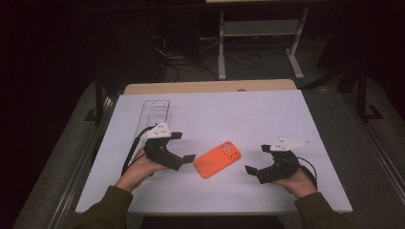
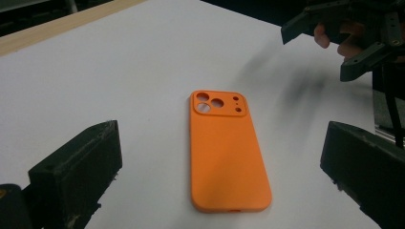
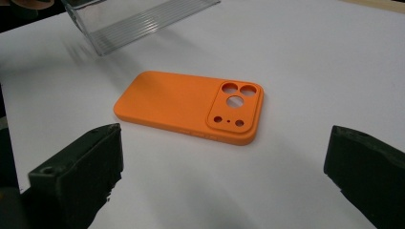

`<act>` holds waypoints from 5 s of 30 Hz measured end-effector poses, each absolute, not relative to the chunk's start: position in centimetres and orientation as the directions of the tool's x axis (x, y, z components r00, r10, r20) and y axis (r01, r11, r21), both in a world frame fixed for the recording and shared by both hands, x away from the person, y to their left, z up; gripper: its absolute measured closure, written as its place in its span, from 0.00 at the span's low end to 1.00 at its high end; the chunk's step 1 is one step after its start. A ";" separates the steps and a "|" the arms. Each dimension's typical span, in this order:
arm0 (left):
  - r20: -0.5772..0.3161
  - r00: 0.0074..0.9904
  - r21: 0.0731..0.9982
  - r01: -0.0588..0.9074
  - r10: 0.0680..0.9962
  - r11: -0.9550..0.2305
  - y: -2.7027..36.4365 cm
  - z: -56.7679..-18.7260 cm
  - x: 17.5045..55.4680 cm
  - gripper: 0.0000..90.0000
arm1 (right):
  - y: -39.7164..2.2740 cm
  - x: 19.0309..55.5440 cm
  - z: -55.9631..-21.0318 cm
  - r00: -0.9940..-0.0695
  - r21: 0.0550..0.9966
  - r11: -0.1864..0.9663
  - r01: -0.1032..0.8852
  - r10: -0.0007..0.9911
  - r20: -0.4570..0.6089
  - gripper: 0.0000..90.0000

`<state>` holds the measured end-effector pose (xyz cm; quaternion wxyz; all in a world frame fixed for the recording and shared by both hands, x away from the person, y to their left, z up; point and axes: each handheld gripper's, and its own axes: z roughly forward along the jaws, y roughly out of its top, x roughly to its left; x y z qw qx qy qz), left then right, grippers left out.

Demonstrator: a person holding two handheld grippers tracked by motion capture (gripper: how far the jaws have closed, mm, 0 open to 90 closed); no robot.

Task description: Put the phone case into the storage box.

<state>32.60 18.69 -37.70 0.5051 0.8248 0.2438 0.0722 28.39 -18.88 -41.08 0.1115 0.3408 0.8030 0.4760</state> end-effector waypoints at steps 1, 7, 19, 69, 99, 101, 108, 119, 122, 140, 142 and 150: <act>-0.130 0.870 0.865 0.334 0.475 -0.375 18.6 -37.6 32.6 0.00 | -18.9 28.4 -41.1 -0.743 0.841 0.313 0.441 0.654 0.145 0.00; -0.119 0.868 0.863 0.331 0.483 -0.382 18.2 -37.2 32.8 0.00 | -18.9 28.4 -41.1 -0.740 0.841 0.312 0.443 0.656 0.147 0.00; -0.114 0.872 0.867 0.321 0.476 -0.381 16.9 -37.0 33.3 0.00 | -18.8 28.4 -41.1 -0.739 0.836 0.317 0.449 0.657 0.147 0.00; -0.127 0.891 0.865 0.315 0.437 -0.391 11.6 -37.8 35.7 0.00 | -18.8 28.4 -40.9 -0.741 0.833 0.329 0.445 0.657 0.136 0.00; -0.098 0.887 0.834 0.321 0.451 -0.449 10.8 -38.6 36.2 0.00 | -18.7 28.4 -40.9 -0.736 0.836 0.322 0.445 0.663 0.137 0.00; -0.095 0.886 0.831 0.321 0.453 -0.453 10.8 -38.6 36.2 0.00 | -18.7 28.4 -41.0 -0.739 0.838 0.324 0.440 0.660 0.133 0.00; -0.093 0.888 0.817 0.326 0.450 -0.475 10.6 -38.9 36.1 0.00 | -18.7 28.4 -41.1 -0.738 0.836 0.323 0.444 0.661 0.136 0.00; -0.086 0.885 0.806 0.332 0.458 -0.490 10.7 -38.9 35.9 0.00 | -18.7 28.5 -41.1 -0.740 0.836 0.327 0.441 0.660 0.132 0.00; -0.077 0.886 0.798 0.330 0.457 -0.504 10.8 -39.0 35.9 0.00 | -18.8 28.5 -41.1 -0.741 0.836 0.330 0.439 0.659 0.129 0.00; -0.062 0.885 0.753 0.345 0.461 -0.561 10.7 -39.5 35.6 0.00 | -18.8 28.5 -41.1 -0.739 0.836 0.327 0.441 0.660 0.132 0.00; -0.062 0.884 0.750 0.348 0.464 -0.562 10.7 -39.6 35.5 0.00 | -18.8 28.5 -41.1 -0.739 0.836 0.325 0.442 0.661 0.133 0.00; -0.057 0.885 0.735 0.350 0.462 -0.581 10.7 -39.7 35.5 0.00 | -18.8 28.5 -41.1 -0.739 0.836 0.327 0.441 0.660 0.132 0.00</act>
